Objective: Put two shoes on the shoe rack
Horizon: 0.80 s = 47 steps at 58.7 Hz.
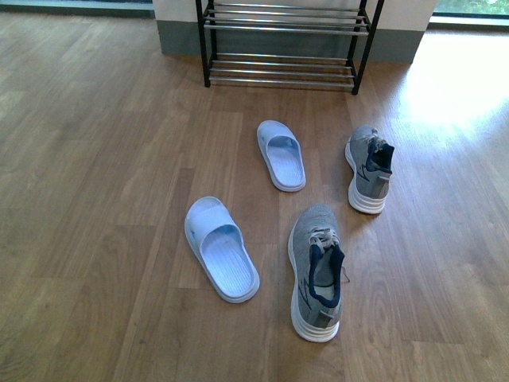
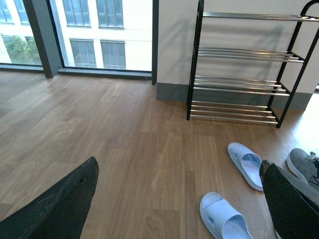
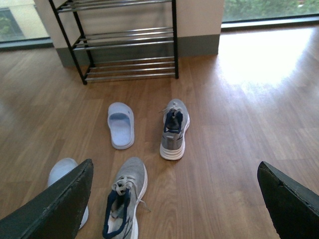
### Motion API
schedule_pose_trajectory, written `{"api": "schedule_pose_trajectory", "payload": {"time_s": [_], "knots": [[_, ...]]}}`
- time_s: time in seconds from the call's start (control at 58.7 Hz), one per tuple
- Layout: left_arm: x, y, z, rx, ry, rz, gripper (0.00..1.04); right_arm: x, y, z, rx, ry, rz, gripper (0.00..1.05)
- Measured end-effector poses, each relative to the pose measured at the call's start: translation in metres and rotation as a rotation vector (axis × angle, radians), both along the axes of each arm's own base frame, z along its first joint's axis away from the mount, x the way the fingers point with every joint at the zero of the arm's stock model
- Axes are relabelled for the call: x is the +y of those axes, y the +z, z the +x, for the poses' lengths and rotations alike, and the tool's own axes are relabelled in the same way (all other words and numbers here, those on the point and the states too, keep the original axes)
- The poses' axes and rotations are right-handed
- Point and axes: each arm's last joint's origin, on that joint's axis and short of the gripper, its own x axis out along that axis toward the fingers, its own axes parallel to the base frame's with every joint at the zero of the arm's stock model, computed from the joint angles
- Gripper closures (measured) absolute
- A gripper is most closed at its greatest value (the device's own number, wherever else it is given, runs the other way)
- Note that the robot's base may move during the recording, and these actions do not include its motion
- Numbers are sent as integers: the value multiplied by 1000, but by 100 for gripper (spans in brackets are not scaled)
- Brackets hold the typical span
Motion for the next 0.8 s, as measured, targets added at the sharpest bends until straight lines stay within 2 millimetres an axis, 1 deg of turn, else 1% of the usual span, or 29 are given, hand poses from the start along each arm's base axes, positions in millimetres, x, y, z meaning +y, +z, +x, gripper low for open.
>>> {"api": "schedule_pose_trajectory", "payload": {"time_s": [0.068, 0.102, 0.119, 0.153, 0.17, 0.204, 0.221, 0.255, 0.272, 0.307, 0.324, 0.358, 0.46, 0.494, 0.545, 0.63, 0.732, 0.8], "knots": [[0, 0, 0, 0, 0, 0, 9, -3, 0, 20, 23, 8, 6, 9], [0, 0, 0, 0, 0, 0, 9, -4, -3, 34, 50, 17, 11, 9], [0, 0, 0, 0, 0, 0, 9, -4, -4, 37, 57, 20, 12, 9], [0, 0, 0, 0, 0, 0, 9, -5, -10, 51, 95, 29, 18, 9], [0, 0, 0, 0, 0, 0, 9, -6, -12, 55, 106, 32, 19, 9], [0, 0, 0, 0, 0, 0, 9, -6, -22, 69, 159, 39, 24, 9], [0, 0, 0, 0, 0, 0, 9, -7, -24, 72, 173, 41, 26, 9], [0, 0, 0, 0, 0, 0, 9, -7, -36, 86, 238, 47, 33, 9], [0, 0, 0, 0, 0, 0, 9, -8, -40, 89, 255, 48, 34, 9], [0, 0, 0, 0, 0, 0, 9, -8, -54, 101, 322, 51, 37, 9], [0, 0, 0, 0, 0, 0, 9, -8, -58, 104, 339, 52, 39, 9], [0, 0, 0, 0, 0, 0, 9, -9, -73, 115, 398, 55, 39, 9], [0, 0, 0, 0, 0, 0, 9, -9, -107, 138, 511, 68, 38, 9], [0, 0, 0, 0, 0, 0, 9, -8, -122, 147, 553, 75, 35, 9], [0, 0, 0, 0, 0, 0, 9, -7, -137, 154, 596, 80, 36, 9], [0, 0, 0, 0, 0, 0, 9, -5, -172, 168, 691, 86, 34, 9], [0, 0, 0, 0, 0, 0, 9, -4, -203, 179, 772, 89, 40, 9], [0, 0, 0, 0, 0, 0, 9, -4, -219, 186, 809, 89, 51, 9]]}}
